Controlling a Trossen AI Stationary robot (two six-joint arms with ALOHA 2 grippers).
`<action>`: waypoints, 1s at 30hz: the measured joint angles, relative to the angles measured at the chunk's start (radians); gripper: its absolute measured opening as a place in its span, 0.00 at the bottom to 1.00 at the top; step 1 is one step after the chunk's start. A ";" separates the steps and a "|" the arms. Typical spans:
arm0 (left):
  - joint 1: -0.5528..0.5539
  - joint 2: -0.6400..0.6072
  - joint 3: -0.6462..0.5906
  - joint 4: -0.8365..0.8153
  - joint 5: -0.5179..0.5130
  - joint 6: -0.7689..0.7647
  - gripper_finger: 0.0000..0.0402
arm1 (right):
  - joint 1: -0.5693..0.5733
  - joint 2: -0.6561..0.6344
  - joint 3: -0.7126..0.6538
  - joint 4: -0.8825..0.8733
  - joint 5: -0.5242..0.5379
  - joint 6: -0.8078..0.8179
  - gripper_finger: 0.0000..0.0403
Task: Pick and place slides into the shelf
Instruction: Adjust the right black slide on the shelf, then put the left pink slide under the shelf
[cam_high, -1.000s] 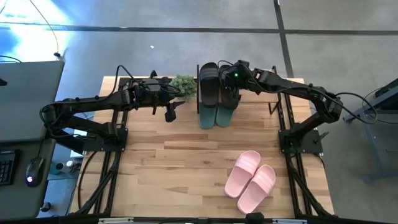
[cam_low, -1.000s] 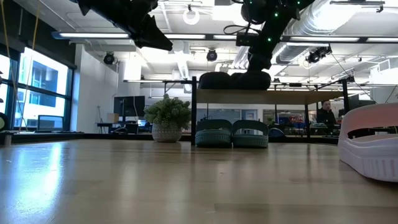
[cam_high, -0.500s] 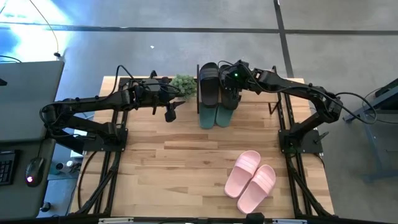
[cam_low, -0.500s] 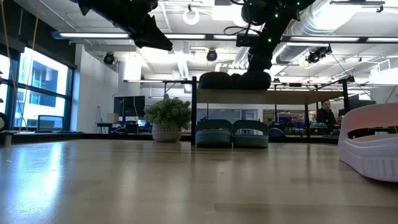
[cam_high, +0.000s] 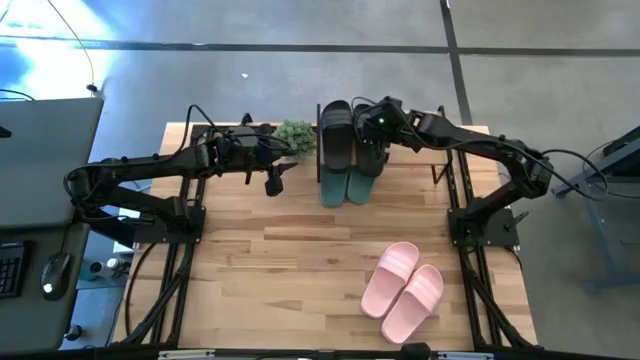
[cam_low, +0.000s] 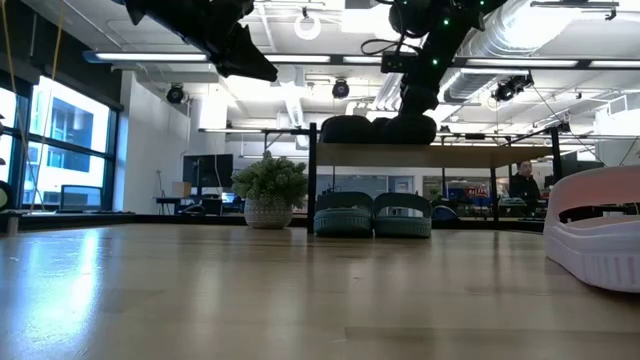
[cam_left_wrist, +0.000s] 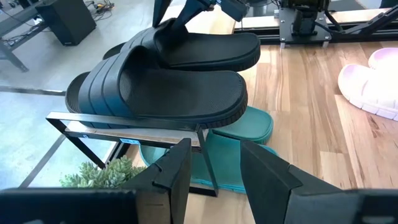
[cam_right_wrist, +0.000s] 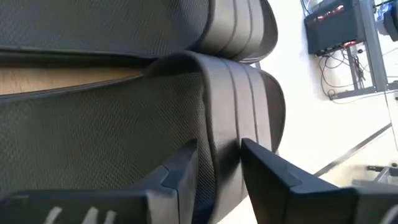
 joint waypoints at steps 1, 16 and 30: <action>0.000 0.000 0.000 0.000 0.000 0.000 0.30 | 0.000 -0.005 0.000 0.000 -0.001 0.000 0.27; 0.000 0.000 0.000 0.000 0.000 0.000 0.30 | 0.003 -0.050 -0.001 -0.047 -0.017 0.037 0.27; 0.000 0.000 0.000 0.000 0.000 0.000 0.30 | 0.144 -0.274 0.000 -0.208 0.058 0.268 0.27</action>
